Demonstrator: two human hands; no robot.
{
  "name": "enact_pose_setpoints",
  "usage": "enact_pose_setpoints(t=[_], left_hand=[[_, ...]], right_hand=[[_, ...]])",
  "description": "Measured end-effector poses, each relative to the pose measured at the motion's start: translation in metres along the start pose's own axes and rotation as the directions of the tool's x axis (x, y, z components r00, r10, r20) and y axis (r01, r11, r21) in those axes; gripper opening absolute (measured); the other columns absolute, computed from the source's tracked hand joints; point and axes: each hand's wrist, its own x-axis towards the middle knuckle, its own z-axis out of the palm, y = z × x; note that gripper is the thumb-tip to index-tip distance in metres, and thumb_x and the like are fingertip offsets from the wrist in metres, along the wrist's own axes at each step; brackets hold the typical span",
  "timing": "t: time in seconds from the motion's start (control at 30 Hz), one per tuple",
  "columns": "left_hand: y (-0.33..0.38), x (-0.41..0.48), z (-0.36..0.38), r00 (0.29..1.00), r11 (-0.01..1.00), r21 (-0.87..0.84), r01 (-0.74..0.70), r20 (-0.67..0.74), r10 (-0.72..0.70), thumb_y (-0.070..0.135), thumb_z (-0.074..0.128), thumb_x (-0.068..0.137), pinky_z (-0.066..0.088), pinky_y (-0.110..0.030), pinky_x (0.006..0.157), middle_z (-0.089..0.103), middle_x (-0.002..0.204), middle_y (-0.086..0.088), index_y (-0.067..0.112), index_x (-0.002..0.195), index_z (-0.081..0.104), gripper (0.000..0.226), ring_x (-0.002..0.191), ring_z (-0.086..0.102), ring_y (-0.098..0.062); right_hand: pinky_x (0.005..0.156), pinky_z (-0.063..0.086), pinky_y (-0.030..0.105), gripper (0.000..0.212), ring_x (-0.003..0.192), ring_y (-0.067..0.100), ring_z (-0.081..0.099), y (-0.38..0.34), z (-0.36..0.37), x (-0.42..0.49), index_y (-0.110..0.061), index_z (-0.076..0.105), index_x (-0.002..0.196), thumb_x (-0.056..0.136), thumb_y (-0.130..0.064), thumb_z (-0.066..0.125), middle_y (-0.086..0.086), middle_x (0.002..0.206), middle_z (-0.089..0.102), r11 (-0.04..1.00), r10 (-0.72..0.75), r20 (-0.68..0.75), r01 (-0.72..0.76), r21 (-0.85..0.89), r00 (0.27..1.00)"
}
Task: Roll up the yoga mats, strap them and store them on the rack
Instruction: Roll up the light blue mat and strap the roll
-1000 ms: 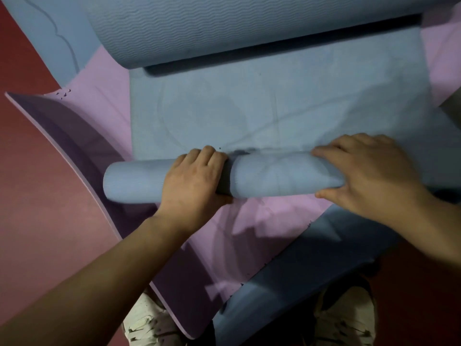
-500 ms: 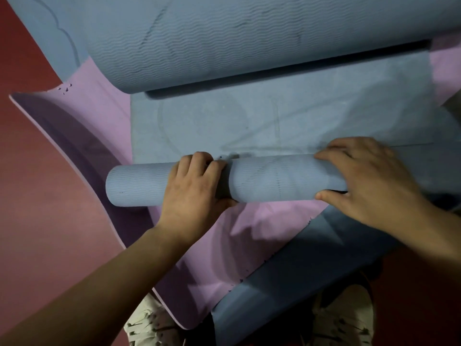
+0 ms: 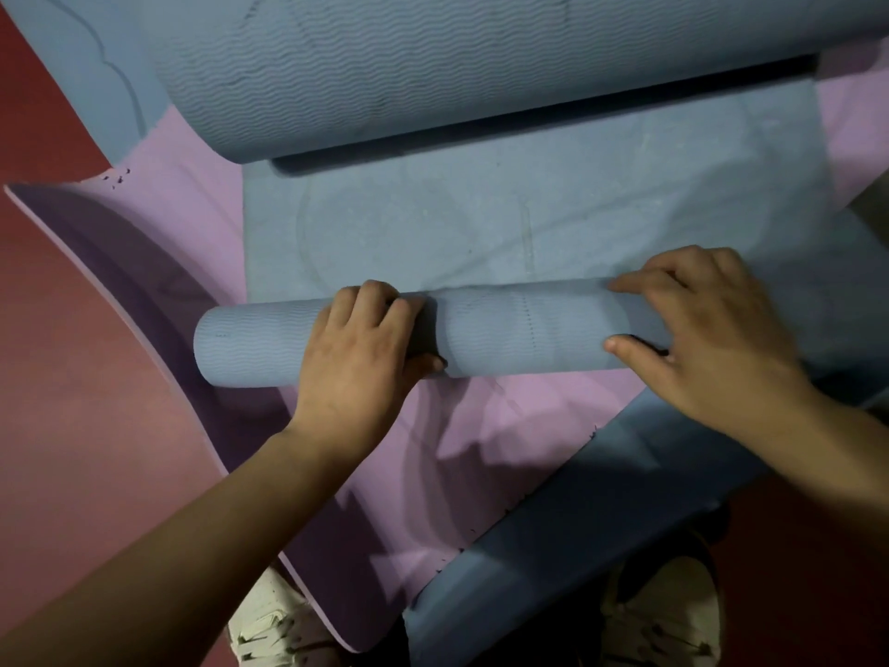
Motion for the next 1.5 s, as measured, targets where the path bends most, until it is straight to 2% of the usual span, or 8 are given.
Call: enact_pose_setpoints(t=[0.17, 0.27, 0.4, 0.5, 0.8, 1.07, 1.3, 1.5], left_hand=[[0.000, 0.005, -0.001, 0.999, 1.000, 0.016, -0.014, -0.037, 0.015, 0.035, 0.074, 0.080, 0.046, -0.041, 0.070, 0.059, 0.094, -0.009, 0.007, 0.106, 0.063, 0.040, 0.083, 0.054, -0.029], [-0.002, 0.010, -0.003, 0.999, 1.000, 0.018, -0.007, -0.032, 0.007, 0.040, 0.067, 0.083, 0.049, -0.042, 0.076, 0.064, 0.100, -0.009, 0.007, 0.106, 0.064, 0.040, 0.089, 0.060, -0.032], [-0.003, 0.012, -0.001, 0.993, 0.995, 0.094, -0.040, 0.110, 0.029, 0.061, 0.073, 0.069, 0.044, -0.051, 0.104, 0.059, 0.127, -0.016, 0.004, 0.126, 0.057, 0.083, 0.116, 0.056, -0.037], [0.002, 0.011, 0.005, 0.982, 0.981, 0.187, -0.052, 0.186, 0.017, 0.053, 0.090, 0.051, 0.035, -0.057, 0.111, 0.054, 0.132, -0.021, 0.000, 0.134, 0.048, 0.107, 0.125, 0.050, -0.041], [-0.001, 0.022, 0.006, 0.999, 0.991, 0.130, -0.032, 0.042, 0.027, 0.039, 0.093, 0.057, 0.044, -0.052, 0.102, 0.060, 0.116, -0.016, 0.002, 0.124, 0.055, 0.085, 0.106, 0.057, -0.037], [-0.004, -0.009, -0.004, 0.996, 0.998, 0.030, -0.046, 0.074, 0.044, 0.045, 0.088, 0.053, 0.045, -0.044, 0.091, 0.060, 0.107, -0.010, 0.008, 0.121, 0.053, 0.085, 0.097, 0.057, -0.032], [-0.009, -0.020, 0.007, 0.997, 0.999, 0.032, -0.027, 0.077, 0.025, 0.049, 0.089, 0.060, 0.042, -0.057, 0.101, 0.052, 0.121, -0.013, 0.011, 0.129, 0.055, 0.085, 0.110, 0.048, -0.035], [-0.008, -0.014, 0.003, 0.998, 0.998, 0.009, -0.063, 0.019, 0.063, 0.054, 0.081, 0.068, 0.043, -0.046, 0.094, 0.058, 0.115, -0.006, 0.013, 0.126, 0.057, 0.076, 0.104, 0.051, -0.029]], right_hand=[[0.089, 0.036, 0.035, 0.048, 0.102, 0.030, 0.048, 0.000, 0.001, 0.002, -0.017, 0.065, 0.117, 0.082, -0.048, 0.055, 0.005, 0.107, 0.058, 0.999, 0.008, -0.014, -0.007, 0.041, 1.000], [0.093, 0.040, 0.039, 0.050, 0.107, 0.031, 0.050, 0.001, -0.001, 0.003, -0.016, 0.064, 0.123, 0.082, -0.046, 0.057, 0.005, 0.115, 0.058, 0.999, -0.026, -0.002, 0.026, 0.024, 1.000], [0.098, 0.042, 0.048, 0.074, 0.116, 0.033, 0.048, -0.002, -0.005, 0.006, -0.015, 0.057, 0.132, 0.068, -0.045, 0.079, 0.006, 0.127, 0.055, 0.998, -0.040, 0.079, 0.044, -0.052, 0.996], [0.104, 0.036, 0.048, 0.097, 0.118, 0.032, 0.045, -0.003, 0.000, 0.012, -0.014, 0.054, 0.133, 0.049, -0.041, 0.092, 0.008, 0.128, 0.054, 0.993, -0.006, 0.136, 0.022, -0.115, 0.991], [0.096, 0.042, 0.048, 0.084, 0.111, 0.034, 0.052, -0.001, 0.001, 0.019, -0.017, 0.056, 0.130, 0.056, -0.037, 0.091, 0.006, 0.122, 0.058, 0.996, -0.019, 0.071, 0.025, -0.087, 0.997], [0.089, 0.045, 0.044, 0.083, 0.105, 0.033, 0.057, -0.013, -0.010, -0.002, -0.019, 0.059, 0.127, 0.052, -0.038, 0.090, 0.006, 0.117, 0.062, 0.994, -0.025, 0.157, 0.041, -0.099, 0.987], [0.090, 0.045, 0.047, 0.086, 0.110, 0.031, 0.047, -0.010, -0.003, -0.001, -0.016, 0.060, 0.128, 0.052, -0.039, 0.090, 0.010, 0.121, 0.053, 0.997, -0.046, 0.206, 0.058, -0.057, 0.978], [0.078, 0.050, 0.043, 0.084, 0.106, 0.026, 0.042, -0.010, -0.007, -0.001, -0.021, 0.055, 0.134, 0.057, -0.033, 0.088, 0.004, 0.116, 0.053, 0.996, -0.072, 0.196, 0.082, -0.042, 0.978]])
